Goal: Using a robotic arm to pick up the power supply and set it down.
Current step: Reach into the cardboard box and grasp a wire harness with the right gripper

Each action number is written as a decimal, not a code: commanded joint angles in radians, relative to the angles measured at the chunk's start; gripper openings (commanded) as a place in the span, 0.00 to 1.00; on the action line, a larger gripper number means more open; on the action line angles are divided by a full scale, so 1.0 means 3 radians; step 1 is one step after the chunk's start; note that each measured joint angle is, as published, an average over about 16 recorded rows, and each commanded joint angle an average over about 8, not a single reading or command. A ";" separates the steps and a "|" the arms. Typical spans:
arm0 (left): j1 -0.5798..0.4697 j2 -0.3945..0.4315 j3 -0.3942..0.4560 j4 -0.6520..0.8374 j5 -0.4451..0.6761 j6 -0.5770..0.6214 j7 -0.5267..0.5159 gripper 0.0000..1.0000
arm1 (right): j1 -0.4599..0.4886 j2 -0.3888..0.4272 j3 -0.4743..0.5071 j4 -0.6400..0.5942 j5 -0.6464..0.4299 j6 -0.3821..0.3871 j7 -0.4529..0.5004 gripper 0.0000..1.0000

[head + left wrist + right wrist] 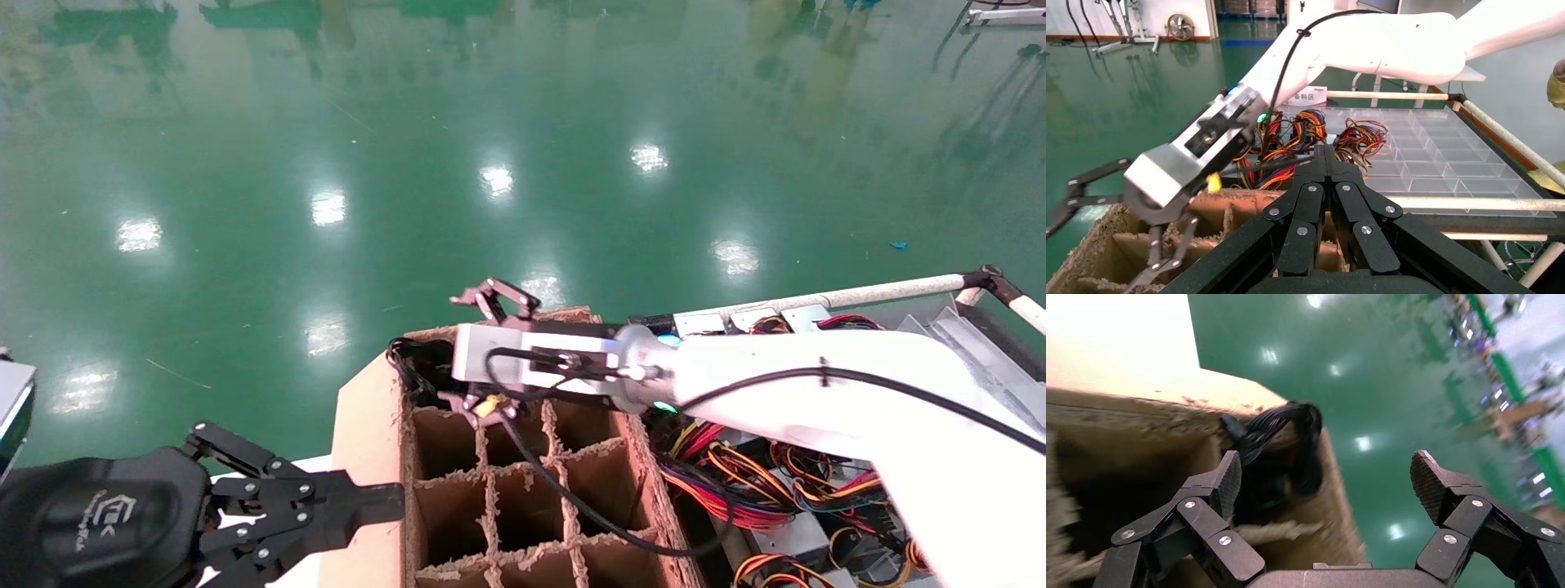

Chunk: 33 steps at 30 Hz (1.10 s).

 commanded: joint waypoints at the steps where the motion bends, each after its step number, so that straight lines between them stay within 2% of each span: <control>1: 0.0000 0.0000 0.0000 0.0000 0.0000 0.0000 0.0000 0.00 | 0.0041 -0.0097 -0.0031 -0.0040 -0.0108 0.0122 -0.0178 1.00; 7: 0.0000 0.0000 0.0000 0.0000 0.0000 0.0000 0.0000 0.01 | 0.0142 -0.0300 -0.0290 -0.0170 -0.0388 0.0426 -0.0592 1.00; 9: 0.0000 0.0000 0.0000 0.0000 0.0000 0.0000 0.0000 0.06 | 0.0157 -0.0324 -0.0394 -0.0176 -0.0387 0.0505 -0.0674 1.00; 10: 0.0000 0.0000 0.0000 0.0000 0.0000 0.0000 0.0000 0.14 | 0.0162 -0.0330 -0.0450 -0.0172 -0.0374 0.0548 -0.0705 1.00; 14: 0.0000 0.0000 0.0001 0.0000 0.0000 0.0000 0.0000 0.64 | 0.0188 -0.0341 -0.0676 -0.0155 -0.0271 0.0710 -0.0776 0.98; 16: 0.0000 0.0000 0.0001 0.0000 0.0000 0.0000 0.0000 0.87 | 0.0206 -0.0344 -0.0796 -0.0150 -0.0223 0.0792 -0.0797 0.87; 18: 0.0000 0.0000 0.0001 0.0000 0.0000 0.0000 0.0000 1.00 | 0.0226 -0.0347 -0.0919 -0.0149 -0.0177 0.0866 -0.0807 0.71; 22: 0.0000 0.0000 0.0001 0.0000 -0.0001 0.0000 0.0000 1.00 | 0.0283 -0.0353 -0.1181 -0.0149 -0.0116 0.1000 -0.0809 0.25; 25: 0.0000 0.0000 0.0001 0.0000 -0.0001 0.0000 0.0000 1.00 | 0.0339 -0.0357 -0.1379 -0.0153 -0.0083 0.1071 -0.0785 0.06; 27: 0.0000 0.0000 0.0001 0.0000 -0.0001 0.0000 0.0001 1.00 | 0.0382 -0.0360 -0.1508 -0.0152 -0.0062 0.1108 -0.0758 0.00; 33: 0.0000 0.0000 0.0001 0.0000 -0.0001 0.0000 0.0001 1.00 | 0.0510 -0.0369 -0.1874 -0.0131 0.0002 0.1221 -0.0641 0.00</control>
